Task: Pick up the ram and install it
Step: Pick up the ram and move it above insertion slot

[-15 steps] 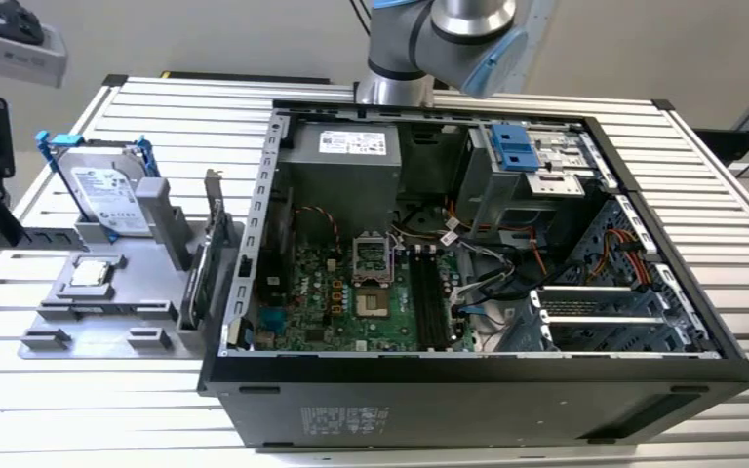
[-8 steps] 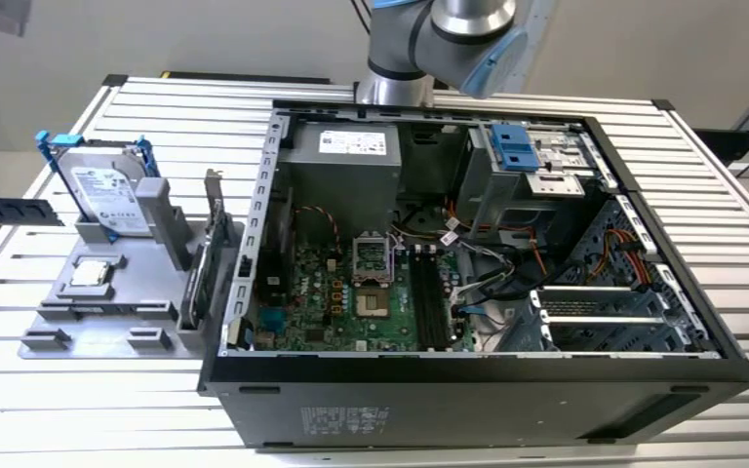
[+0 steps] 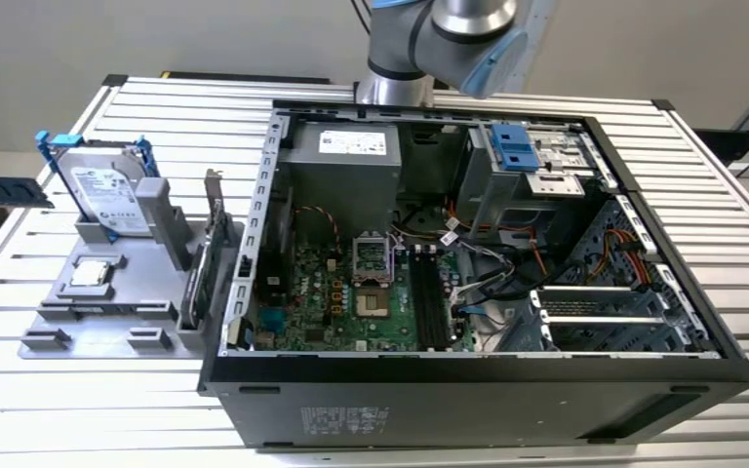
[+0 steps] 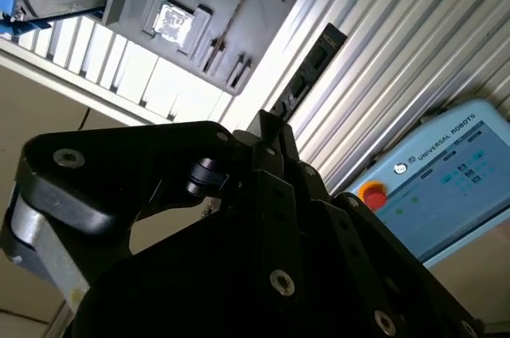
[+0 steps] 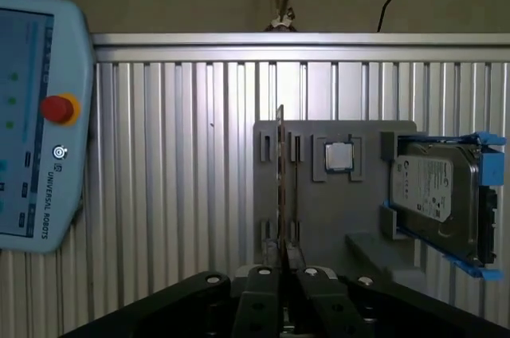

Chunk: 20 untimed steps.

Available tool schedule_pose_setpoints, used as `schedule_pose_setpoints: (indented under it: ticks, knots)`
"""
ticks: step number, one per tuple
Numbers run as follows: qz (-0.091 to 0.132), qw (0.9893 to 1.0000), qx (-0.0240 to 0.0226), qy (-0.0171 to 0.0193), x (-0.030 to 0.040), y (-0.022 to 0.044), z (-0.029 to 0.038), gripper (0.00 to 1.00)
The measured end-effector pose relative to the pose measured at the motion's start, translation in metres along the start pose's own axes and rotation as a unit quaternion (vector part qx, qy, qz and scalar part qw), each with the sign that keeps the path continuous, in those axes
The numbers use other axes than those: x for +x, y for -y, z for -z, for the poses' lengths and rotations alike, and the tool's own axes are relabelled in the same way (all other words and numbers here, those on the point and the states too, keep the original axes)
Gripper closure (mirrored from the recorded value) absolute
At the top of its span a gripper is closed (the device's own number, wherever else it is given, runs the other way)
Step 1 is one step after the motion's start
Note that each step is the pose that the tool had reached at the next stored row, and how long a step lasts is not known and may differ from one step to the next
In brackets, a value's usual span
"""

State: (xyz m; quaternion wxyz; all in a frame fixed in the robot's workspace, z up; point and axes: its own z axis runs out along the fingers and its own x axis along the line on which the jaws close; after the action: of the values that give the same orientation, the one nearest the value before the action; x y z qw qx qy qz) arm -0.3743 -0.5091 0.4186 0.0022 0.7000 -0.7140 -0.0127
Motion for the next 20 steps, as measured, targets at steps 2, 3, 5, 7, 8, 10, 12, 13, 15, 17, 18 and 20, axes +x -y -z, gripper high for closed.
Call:
schedule_pose_setpoints:
  ticks: [2, 3, 5, 7, 8, 10, 12, 13, 15, 17, 18, 20]
  knots:
    - [0.000, 1.0000, -0.0001, 0.0000, -0.0002, 0.0091, -0.0001, 1.00]
    - [0.000, 1.0000, -0.0002, 0.0000, -0.0004, 0.0137, -0.0002, 1.00]
    - [0.000, 1.0000, -0.0001, 0.0000, -0.0006, 0.0229, -0.0004, 1.00]
    - [0.000, 1.0000, -0.0002, 0.0000, -0.0007, 0.0317, -0.0006, 1.00]
    - [0.000, 1.0000, -0.0002, -0.0001, -0.0008, 0.0363, -0.0007, 1.00]
    - [0.000, 1.0000, -0.0002, -0.0001, -0.0010, 0.0456, -0.0009, 1.00]
    - [0.000, 1.0000, -0.0002, 0.0000, -0.0011, 0.0545, -0.0011, 1.00]
    - [0.000, 1.0000, -0.0002, -0.0001, -0.0012, 0.0590, -0.0010, 1.00]
    - [0.000, 1.0000, -0.0002, -0.0001, -0.0014, 0.0682, -0.0012, 1.00]
    - [0.001, 1.0000, -0.0002, -0.0001, -0.0016, 0.0774, -0.0014, 1.00]
    - [0.001, 1.0000, -0.0002, 0.0000, -0.0017, 0.0823, -0.0016, 1.00]
    - [0.001, 1.0000, -0.0003, -0.0001, -0.0019, 0.0910, -0.0017, 1.00]
